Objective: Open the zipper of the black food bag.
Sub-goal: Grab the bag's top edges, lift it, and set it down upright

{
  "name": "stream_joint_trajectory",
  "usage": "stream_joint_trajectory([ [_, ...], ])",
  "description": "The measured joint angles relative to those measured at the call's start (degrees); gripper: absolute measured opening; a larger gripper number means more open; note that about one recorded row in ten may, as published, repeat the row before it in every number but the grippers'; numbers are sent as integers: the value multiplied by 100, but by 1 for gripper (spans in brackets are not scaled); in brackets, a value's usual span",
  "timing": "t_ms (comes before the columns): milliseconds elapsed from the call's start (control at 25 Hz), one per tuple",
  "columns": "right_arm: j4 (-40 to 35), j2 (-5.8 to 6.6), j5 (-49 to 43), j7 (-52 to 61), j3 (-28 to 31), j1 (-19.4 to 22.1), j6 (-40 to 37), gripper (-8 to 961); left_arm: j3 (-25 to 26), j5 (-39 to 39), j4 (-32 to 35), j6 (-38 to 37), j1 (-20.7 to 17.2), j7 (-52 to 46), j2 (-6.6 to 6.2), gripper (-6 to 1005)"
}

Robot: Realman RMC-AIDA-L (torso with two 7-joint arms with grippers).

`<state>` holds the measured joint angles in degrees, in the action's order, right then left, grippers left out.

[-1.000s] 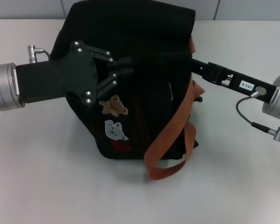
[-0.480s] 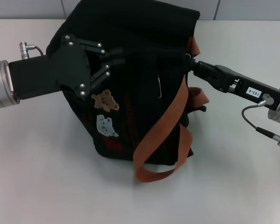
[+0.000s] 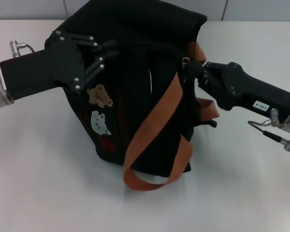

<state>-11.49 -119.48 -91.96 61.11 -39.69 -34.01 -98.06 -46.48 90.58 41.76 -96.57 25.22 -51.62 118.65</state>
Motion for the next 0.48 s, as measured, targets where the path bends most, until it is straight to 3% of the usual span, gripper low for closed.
stream_joint_trajectory([
  [280, 226, -6, 92, -1734, -2, 48, -415, -3, 265, -15, -225, 14, -15, 11, -6, 90],
  [480, 241, -6, 91, -1984, -42, 32, -340, -2, 300, -15, -247, 19, -36, -2, -9, 90],
])
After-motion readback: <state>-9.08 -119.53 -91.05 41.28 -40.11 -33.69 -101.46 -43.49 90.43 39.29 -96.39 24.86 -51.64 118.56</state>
